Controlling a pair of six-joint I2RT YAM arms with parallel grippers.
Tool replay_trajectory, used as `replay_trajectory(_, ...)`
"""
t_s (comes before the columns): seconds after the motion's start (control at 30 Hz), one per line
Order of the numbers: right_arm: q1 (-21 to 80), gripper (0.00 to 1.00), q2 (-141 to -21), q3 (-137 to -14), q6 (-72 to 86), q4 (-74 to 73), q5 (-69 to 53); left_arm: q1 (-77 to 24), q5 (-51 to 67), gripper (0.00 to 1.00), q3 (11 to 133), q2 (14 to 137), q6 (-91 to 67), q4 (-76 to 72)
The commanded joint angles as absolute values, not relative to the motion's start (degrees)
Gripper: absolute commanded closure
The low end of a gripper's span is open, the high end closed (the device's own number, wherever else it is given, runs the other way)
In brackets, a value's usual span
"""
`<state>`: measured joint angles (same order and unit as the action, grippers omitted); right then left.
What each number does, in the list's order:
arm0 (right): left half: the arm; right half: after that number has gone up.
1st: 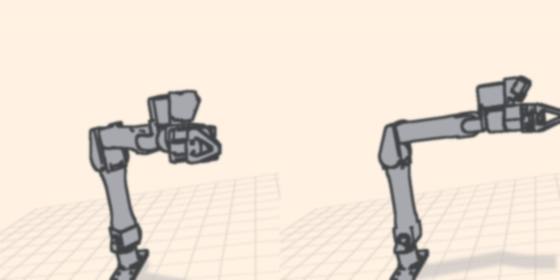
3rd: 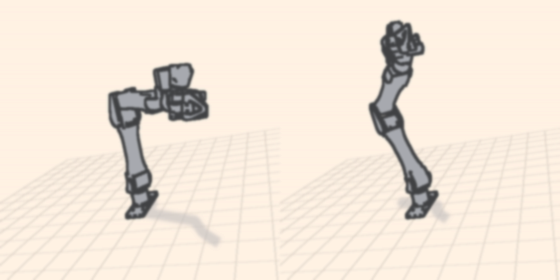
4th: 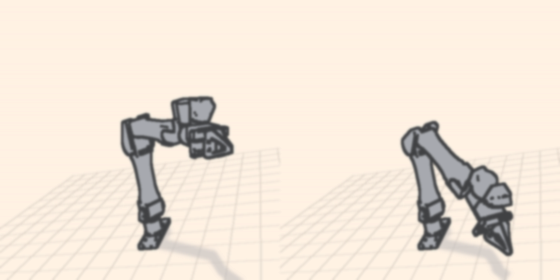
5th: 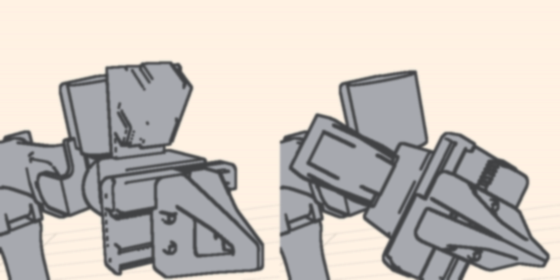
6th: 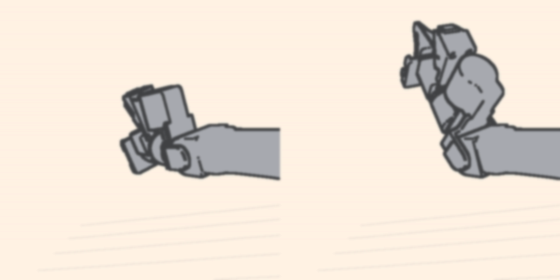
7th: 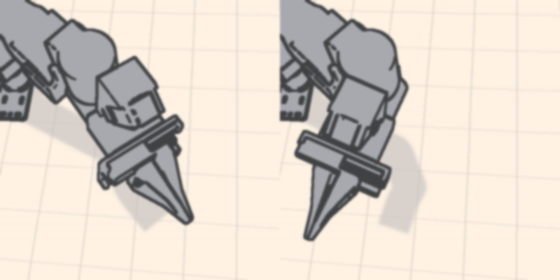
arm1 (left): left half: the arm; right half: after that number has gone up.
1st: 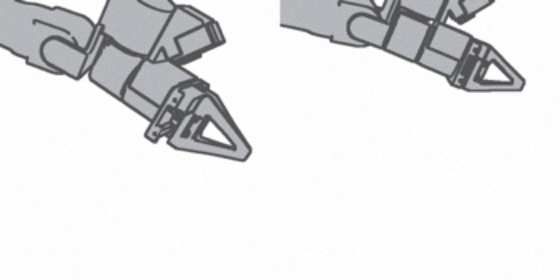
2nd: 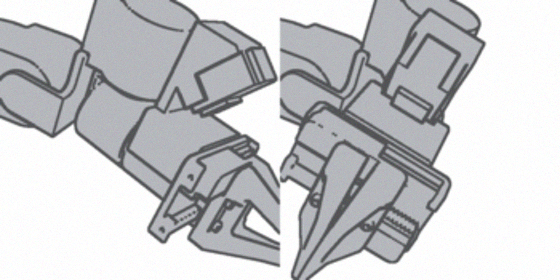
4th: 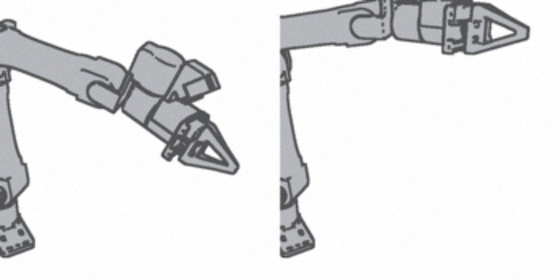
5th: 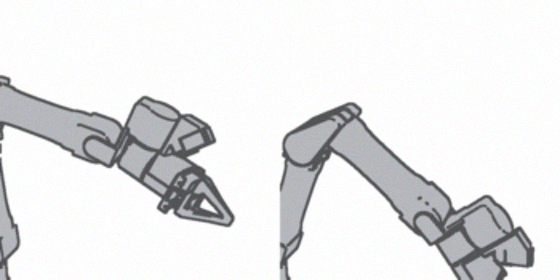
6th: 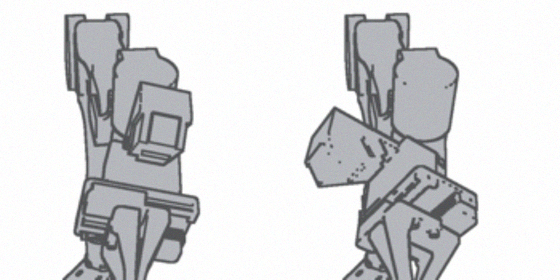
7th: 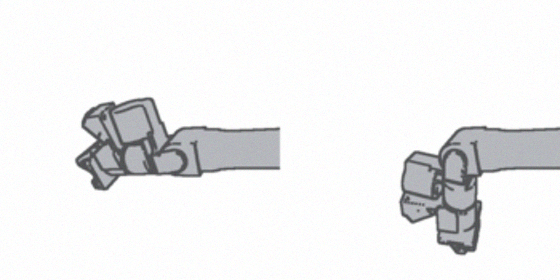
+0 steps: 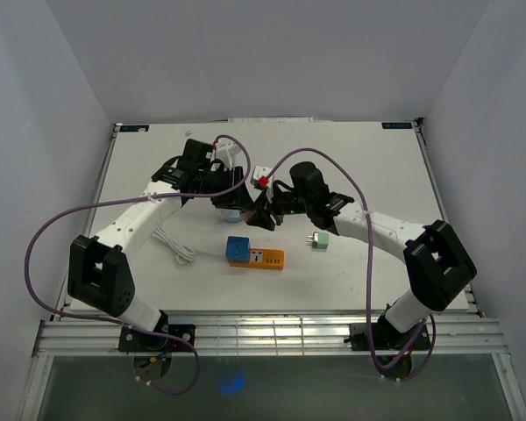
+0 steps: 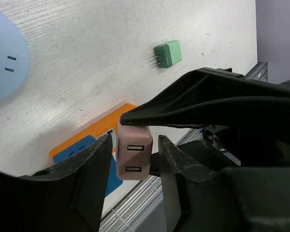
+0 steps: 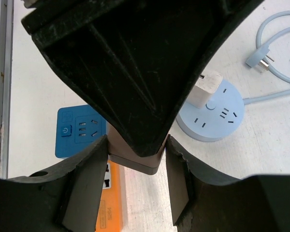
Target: Insert the plug
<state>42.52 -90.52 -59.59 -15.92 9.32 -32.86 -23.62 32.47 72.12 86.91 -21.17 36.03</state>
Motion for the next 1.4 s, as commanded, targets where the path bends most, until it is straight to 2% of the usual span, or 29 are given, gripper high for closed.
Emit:
replay_trajectory(0.0,42.98,0.92,-91.14,-62.40,-17.14,9.84,-32.34,-23.91,33.84,0.48,74.35,86.66,-20.04,36.65)
replay_trajectory(0.2,42.98,0.92,-91.32,-62.75,-17.23,9.58,-31.82,-23.99,34.19,0.52,74.27,86.66,-19.60,37.35)
replay_trajectory(0.73,42.98,0.92,-91.14,-62.14,-16.96,10.55,-31.20,-23.99,32.26,0.46,74.71,85.87,-18.54,39.99)
replay_trajectory(0.8,42.89,0.92,-91.14,-62.14,-16.88,10.55,-31.29,-23.99,31.99,0.51,74.79,85.87,-18.46,40.08)
replay_trajectory(1.0,42.98,0.92,-90.97,-62.05,-16.96,10.55,-32.17,-23.99,33.57,0.56,74.44,86.57,-18.54,38.94)
replay_trajectory(1.1,42.98,0.92,-90.97,-62.05,-17.14,10.28,-32.43,-23.99,34.54,0.67,74.62,86.92,-18.72,37.97)
replay_trajectory(1.13,42.98,0.91,-90.97,-61.96,-17.23,10.28,-32.52,-23.99,34.89,0.80,74.79,87.18,-18.63,37.79)
replay_trajectory(1.17,42.98,0.87,-90.97,-61.96,-17.23,10.20,-32.43,-23.99,35.24,0.88,74.97,87.45,-18.55,37.71)
replay_trajectory(1.2,42.98,0.73,-90.97,-61.88,-17.14,10.37,-32.43,-23.99,35.68,0.93,75.06,87.63,-18.46,37.79)
replay_trajectory(1.27,42.89,0.57,-90.70,-61.44,-16.35,11.16,-32.26,-23.99,35.42,1.00,75.15,87.80,-18.19,38.06)
replay_trajectory(1.37,42.89,0.21,-90.35,-60.38,-15.65,12.83,-31.29,-23.82,32.09,1.00,75.23,87.11,-18.46,38.58)
